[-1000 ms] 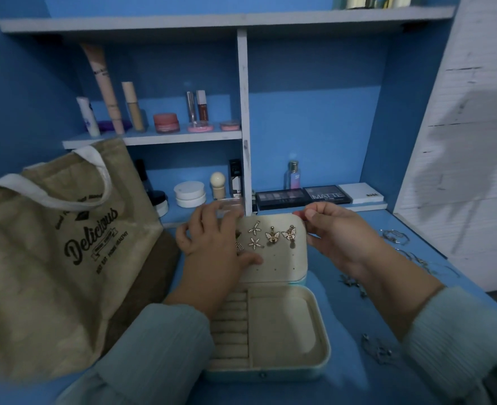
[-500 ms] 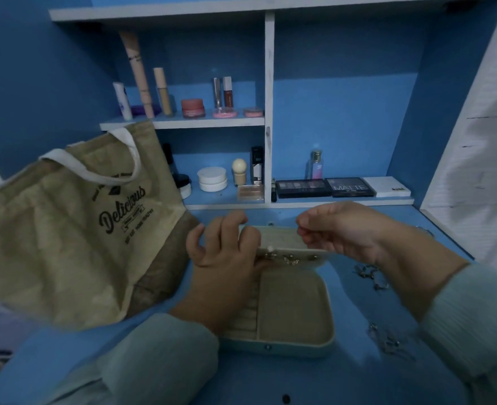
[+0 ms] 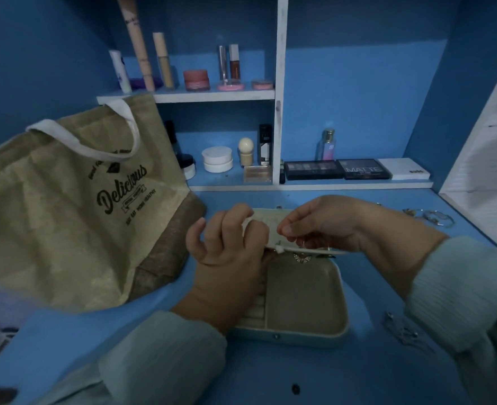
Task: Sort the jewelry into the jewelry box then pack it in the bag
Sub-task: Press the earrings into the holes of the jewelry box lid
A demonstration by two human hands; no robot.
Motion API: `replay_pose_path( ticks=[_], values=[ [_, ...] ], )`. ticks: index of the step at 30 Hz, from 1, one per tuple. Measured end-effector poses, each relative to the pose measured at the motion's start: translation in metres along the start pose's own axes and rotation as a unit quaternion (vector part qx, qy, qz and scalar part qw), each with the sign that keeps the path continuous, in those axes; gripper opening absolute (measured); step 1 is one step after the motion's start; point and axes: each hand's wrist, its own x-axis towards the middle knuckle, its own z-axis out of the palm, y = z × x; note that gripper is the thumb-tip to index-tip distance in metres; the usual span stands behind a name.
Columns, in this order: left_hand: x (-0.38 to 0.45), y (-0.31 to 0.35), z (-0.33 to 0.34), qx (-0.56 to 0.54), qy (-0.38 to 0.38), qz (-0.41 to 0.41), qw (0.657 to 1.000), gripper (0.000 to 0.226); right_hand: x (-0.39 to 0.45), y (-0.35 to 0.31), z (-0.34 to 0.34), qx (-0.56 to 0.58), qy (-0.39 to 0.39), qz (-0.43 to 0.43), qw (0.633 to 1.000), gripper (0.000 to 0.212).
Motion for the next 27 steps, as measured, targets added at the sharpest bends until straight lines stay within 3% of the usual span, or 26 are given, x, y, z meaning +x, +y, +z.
replay_pose_path(
  ticks=[3,18,24,27],
  values=[
    [0.0,-0.0002,0.0003,0.015,0.005,-0.004,1.0,0.046,0.0026,0.0026,0.0016,-0.005,0.013,0.001,1.0,0.014],
    [-0.0004,0.0014,0.0006,-0.02,0.01,-0.013,1.0,0.03,0.0043,0.0076,0.0025,-0.055,0.02,0.012,0.998,0.012],
    [0.0002,0.0013,0.0005,-0.025,0.015,-0.012,0.999,0.03,0.0035,0.0077,0.0029,0.011,0.022,0.012,1.0,0.01],
    [0.0006,0.0018,0.0007,-0.025,0.014,-0.014,0.999,0.029,0.0033,0.0085,0.0031,-0.008,0.016,0.009,1.0,0.012]
  ],
)
